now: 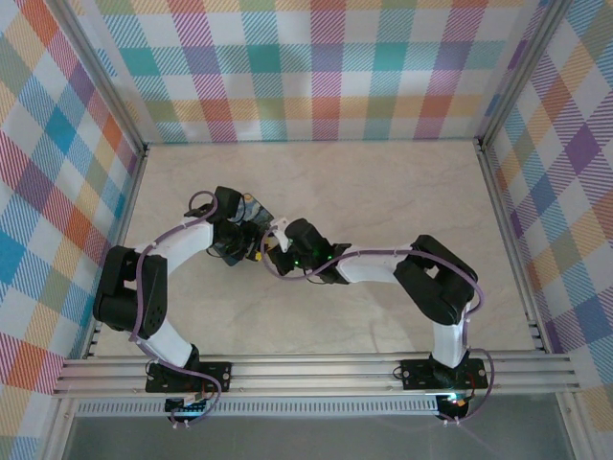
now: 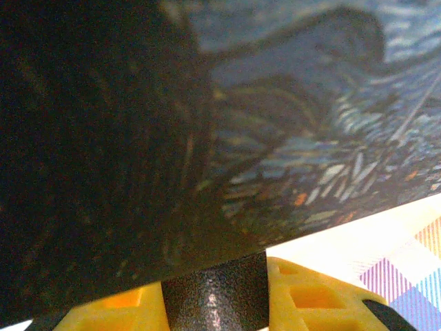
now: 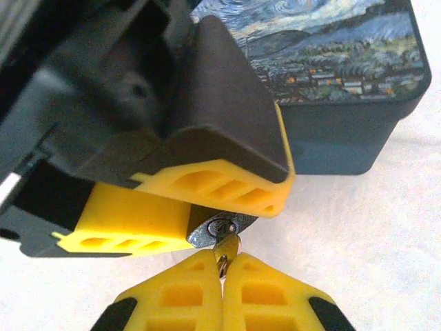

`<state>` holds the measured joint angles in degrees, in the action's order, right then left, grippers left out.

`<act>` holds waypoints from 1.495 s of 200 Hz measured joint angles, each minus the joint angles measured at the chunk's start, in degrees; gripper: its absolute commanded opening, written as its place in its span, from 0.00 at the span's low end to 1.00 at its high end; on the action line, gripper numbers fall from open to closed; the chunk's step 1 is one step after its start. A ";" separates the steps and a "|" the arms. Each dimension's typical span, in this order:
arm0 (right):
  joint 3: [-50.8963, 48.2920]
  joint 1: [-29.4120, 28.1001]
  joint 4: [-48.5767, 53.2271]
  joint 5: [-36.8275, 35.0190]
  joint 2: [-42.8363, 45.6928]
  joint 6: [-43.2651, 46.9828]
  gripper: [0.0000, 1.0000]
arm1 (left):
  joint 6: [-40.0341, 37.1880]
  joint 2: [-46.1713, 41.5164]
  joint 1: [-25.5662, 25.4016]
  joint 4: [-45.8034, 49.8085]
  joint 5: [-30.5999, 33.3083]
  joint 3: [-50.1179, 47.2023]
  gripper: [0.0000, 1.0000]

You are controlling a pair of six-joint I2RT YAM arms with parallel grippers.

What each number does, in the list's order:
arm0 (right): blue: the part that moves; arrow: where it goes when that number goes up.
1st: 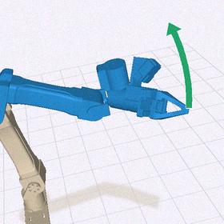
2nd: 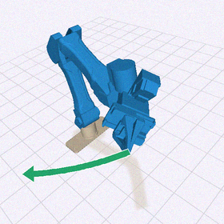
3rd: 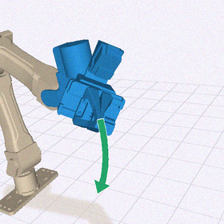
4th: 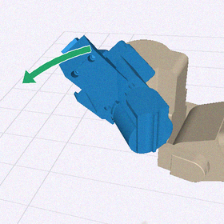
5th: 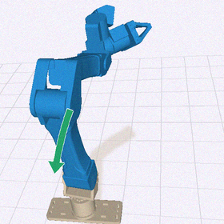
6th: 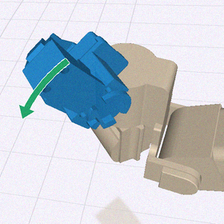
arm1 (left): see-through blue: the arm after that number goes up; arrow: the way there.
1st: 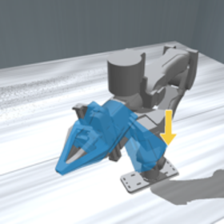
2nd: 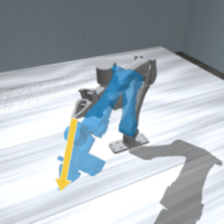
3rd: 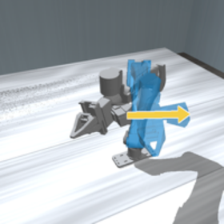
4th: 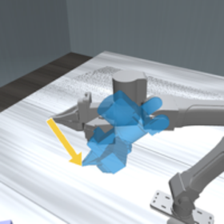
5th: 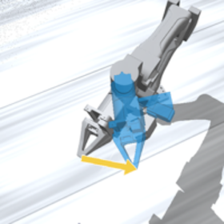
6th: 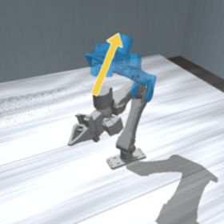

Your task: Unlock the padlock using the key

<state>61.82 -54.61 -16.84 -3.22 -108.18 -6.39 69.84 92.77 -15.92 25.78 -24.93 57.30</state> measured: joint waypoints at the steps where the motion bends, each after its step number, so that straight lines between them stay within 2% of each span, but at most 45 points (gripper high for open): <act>1: 0.00 -0.04 0.00 -0.24 0.00 0.52 0.00 | 0.00 0.00 0.00 0.00 0.00 0.00 0.03; 39: 0.00 -2.97 -0.20 -8.31 0.00 16.20 0.00 | 0.79 -0.15 0.02 0.13 0.44 0.00 0.04; 99: -1.95 -6.38 -3.74 -17.99 -0.15 35.65 0.00 | 1.09 -0.28 0.24 1.05 0.61 0.00 0.03; 109: -2.05 -6.56 -4.09 -18.49 -0.15 36.98 0.04 | 1.11 -0.39 0.31 1.11 0.61 0.00 0.03; 121: -2.43 -6.60 -4.61 -18.69 -0.15 38.01 0.16 | 1.11 -0.39 0.35 1.18 0.63 0.00 0.04; 146: -3.80 -6.47 -4.68 -16.72 0.31 37.05 0.28 | 1.36 -0.61 0.37 1.53 0.09 0.00 0.03; 184: -12.33 -5.14 -5.81 -11.39 5.03 37.42 0.34 | 1.29 -0.92 0.37 2.45 -0.83 0.00 0.03; 228: -14.58 -3.34 -12.52 -9.77 6.36 45.83 0.35 | 0.63 -0.94 0.37 2.93 -1.31 0.02 0.03; 256: -14.25 -1.95 -19.39 -5.35 6.34 53.11 0.35 | -0.66 -0.92 0.37 4.61 -2.12 0.52 0.03; 299: -11.47 -1.01 -23.06 1.27 4.26 60.06 0.34 | -2.21 -0.35 0.37 7.54 -3.80 2.51 0.04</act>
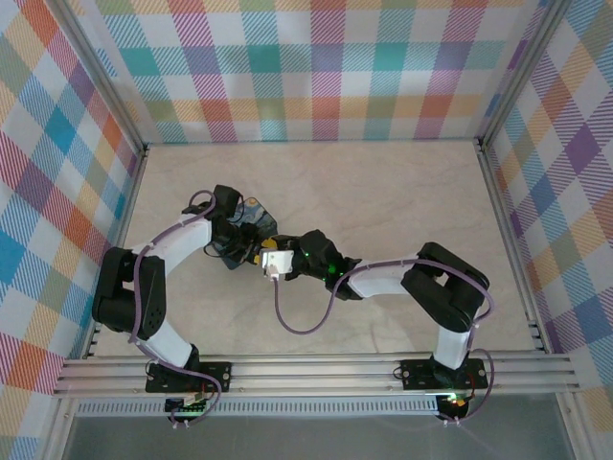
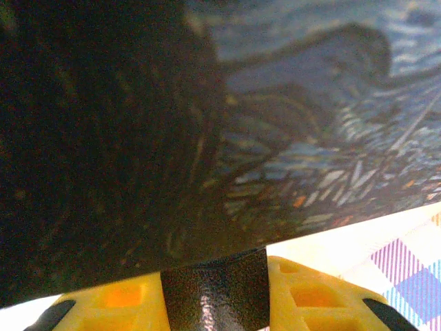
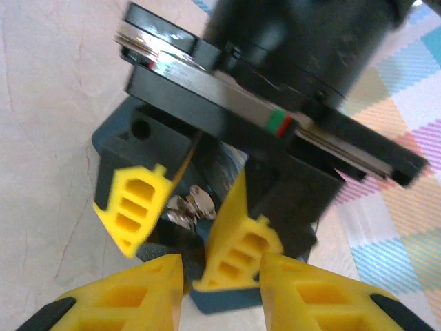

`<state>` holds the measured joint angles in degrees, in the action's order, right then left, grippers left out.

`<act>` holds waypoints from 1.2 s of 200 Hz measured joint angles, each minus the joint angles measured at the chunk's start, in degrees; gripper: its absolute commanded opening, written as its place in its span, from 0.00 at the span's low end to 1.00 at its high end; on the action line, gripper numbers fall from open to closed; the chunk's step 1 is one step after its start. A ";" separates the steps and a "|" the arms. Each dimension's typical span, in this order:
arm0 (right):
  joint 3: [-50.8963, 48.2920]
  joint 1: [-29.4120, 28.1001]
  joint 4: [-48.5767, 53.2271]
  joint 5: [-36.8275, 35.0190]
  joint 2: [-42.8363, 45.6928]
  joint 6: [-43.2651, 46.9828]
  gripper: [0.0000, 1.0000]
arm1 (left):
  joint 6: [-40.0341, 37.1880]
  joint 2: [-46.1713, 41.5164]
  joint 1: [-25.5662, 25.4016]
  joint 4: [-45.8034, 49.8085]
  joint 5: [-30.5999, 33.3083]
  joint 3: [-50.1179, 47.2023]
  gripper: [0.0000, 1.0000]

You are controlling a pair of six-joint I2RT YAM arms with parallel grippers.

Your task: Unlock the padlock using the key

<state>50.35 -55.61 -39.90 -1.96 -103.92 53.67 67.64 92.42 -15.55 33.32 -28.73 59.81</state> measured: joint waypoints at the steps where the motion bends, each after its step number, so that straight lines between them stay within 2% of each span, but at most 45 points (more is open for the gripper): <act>1: 0.02 0.02 0.00 0.11 -0.04 0.07 0.34 | 0.00 0.02 0.00 0.04 -0.04 0.07 0.04; 132: 0.68 4.31 1.60 8.90 -2.34 3.21 0.27 | -1.25 1.16 0.11 1.44 -1.33 1.64 0.04; 240: 3.72 4.66 3.52 9.60 -5.07 7.43 0.21 | -1.27 1.16 0.59 1.44 -1.18 1.64 0.04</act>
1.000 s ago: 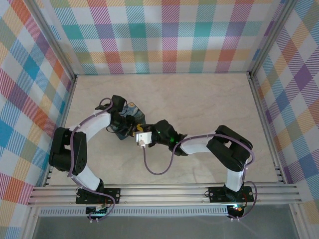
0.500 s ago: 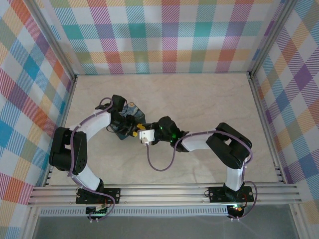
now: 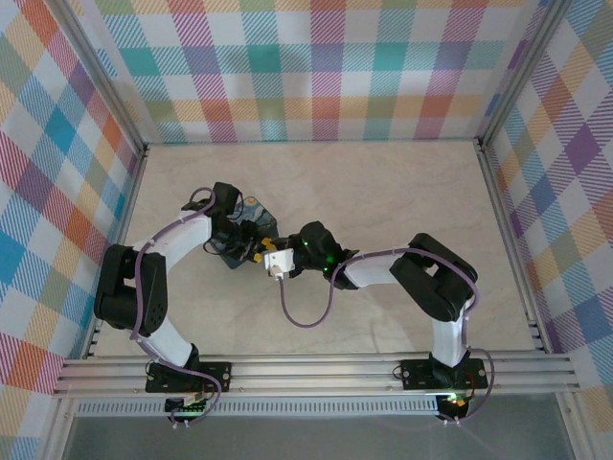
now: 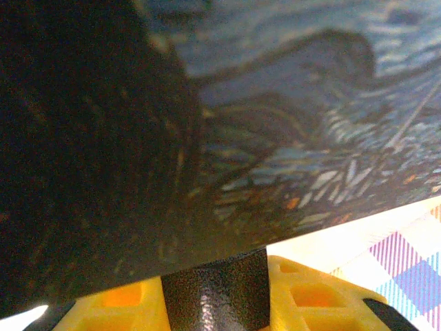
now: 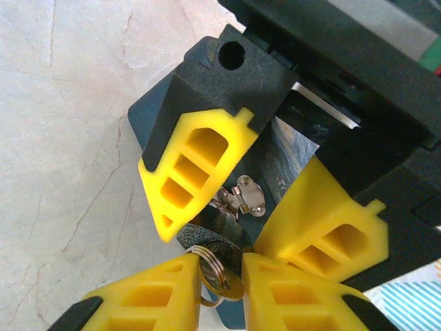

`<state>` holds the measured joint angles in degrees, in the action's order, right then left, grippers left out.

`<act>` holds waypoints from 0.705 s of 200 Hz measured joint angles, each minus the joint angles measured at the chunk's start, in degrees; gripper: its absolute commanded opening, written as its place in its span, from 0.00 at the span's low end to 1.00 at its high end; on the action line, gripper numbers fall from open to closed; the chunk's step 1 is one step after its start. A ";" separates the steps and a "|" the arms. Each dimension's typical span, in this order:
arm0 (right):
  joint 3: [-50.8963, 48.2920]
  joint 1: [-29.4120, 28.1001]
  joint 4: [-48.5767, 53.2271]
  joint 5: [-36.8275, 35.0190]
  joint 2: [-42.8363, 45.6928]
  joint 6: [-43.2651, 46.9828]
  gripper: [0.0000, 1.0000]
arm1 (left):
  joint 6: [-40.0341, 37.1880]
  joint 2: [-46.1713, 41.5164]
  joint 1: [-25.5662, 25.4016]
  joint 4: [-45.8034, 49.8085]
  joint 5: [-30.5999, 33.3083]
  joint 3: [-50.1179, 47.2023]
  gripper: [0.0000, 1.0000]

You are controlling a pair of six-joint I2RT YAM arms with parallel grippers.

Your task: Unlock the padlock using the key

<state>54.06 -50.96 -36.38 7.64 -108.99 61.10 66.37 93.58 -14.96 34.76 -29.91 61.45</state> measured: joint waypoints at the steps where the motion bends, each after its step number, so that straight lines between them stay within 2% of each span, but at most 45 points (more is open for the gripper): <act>1: 0.00 0.00 0.00 0.00 -0.02 0.11 0.21 | 0.00 0.00 0.02 0.00 0.00 0.00 0.04; 41: 0.28 0.00 0.04 0.07 -0.28 1.62 0.13 | 0.02 0.00 0.09 0.02 0.37 0.00 0.04; 60: 0.48 0.07 0.26 0.44 -0.48 1.57 0.12 | 0.00 0.00 0.11 0.07 0.72 0.00 0.04; 75: 0.72 0.22 0.94 1.03 -0.48 1.51 0.16 | 0.00 0.00 0.11 0.11 0.83 0.00 0.04; 98: 1.16 0.37 2.14 2.27 -0.46 1.64 0.26 | -0.04 0.00 0.11 0.52 0.70 0.00 0.04; 141: 1.90 0.52 4.17 3.41 -0.46 3.21 0.24 | -0.46 0.02 0.13 1.16 0.83 0.00 0.03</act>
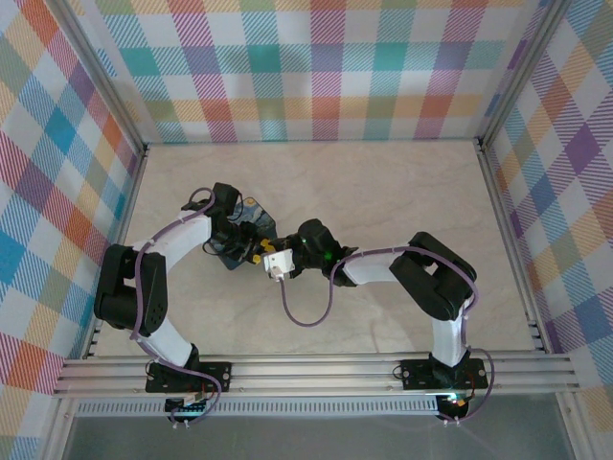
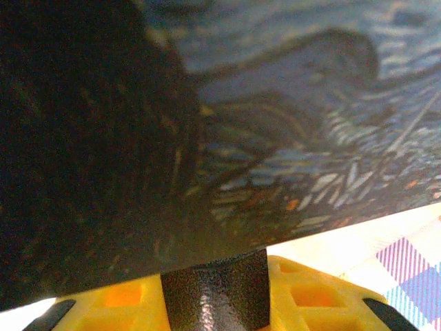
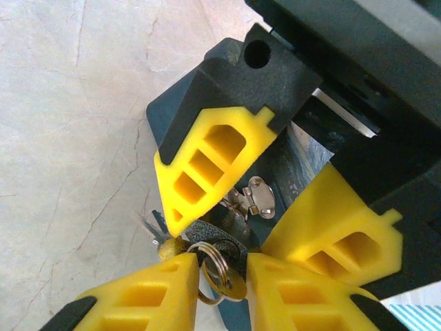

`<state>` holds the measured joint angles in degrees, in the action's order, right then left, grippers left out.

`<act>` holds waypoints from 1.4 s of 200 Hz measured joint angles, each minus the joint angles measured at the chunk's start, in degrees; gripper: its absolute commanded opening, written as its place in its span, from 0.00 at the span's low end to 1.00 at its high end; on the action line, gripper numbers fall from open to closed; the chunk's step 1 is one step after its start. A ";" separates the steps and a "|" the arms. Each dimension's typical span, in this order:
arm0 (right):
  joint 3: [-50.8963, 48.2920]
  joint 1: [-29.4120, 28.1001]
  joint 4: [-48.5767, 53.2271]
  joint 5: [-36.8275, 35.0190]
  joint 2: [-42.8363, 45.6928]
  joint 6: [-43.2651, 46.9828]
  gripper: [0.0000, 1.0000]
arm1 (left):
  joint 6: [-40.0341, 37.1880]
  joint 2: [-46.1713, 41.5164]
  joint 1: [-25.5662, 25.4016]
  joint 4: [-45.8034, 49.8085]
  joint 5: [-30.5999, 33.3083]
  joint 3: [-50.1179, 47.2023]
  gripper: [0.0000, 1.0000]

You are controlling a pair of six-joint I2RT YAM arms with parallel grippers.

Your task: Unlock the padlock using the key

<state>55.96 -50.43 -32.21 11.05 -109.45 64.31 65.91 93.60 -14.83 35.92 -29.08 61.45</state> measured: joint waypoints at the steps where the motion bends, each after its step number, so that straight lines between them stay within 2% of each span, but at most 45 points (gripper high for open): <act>1: 0.02 0.00 0.07 0.02 0.00 0.09 0.24 | -0.02 0.00 0.00 0.00 0.00 0.00 0.03; 123: 5.60 0.28 10.78 2.10 0.00 13.53 0.24 | -5.55 2.51 1.88 5.05 -1.33 3.72 0.03; 203: 7.50 0.11 14.51 2.78 0.00 17.31 0.13 | -7.69 3.10 1.92 7.19 -1.33 4.42 0.03; 243: 8.15 -0.50 15.69 2.91 -0.13 17.62 0.11 | -7.91 3.10 2.01 7.34 -1.27 4.42 0.03; 280: 8.57 -1.05 12.94 1.81 -1.75 16.83 0.00 | -7.87 3.10 2.43 7.30 -0.15 4.42 0.03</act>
<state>64.53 -51.48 -19.27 12.86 -111.20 81.14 58.04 96.71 -12.40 43.22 -29.23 65.87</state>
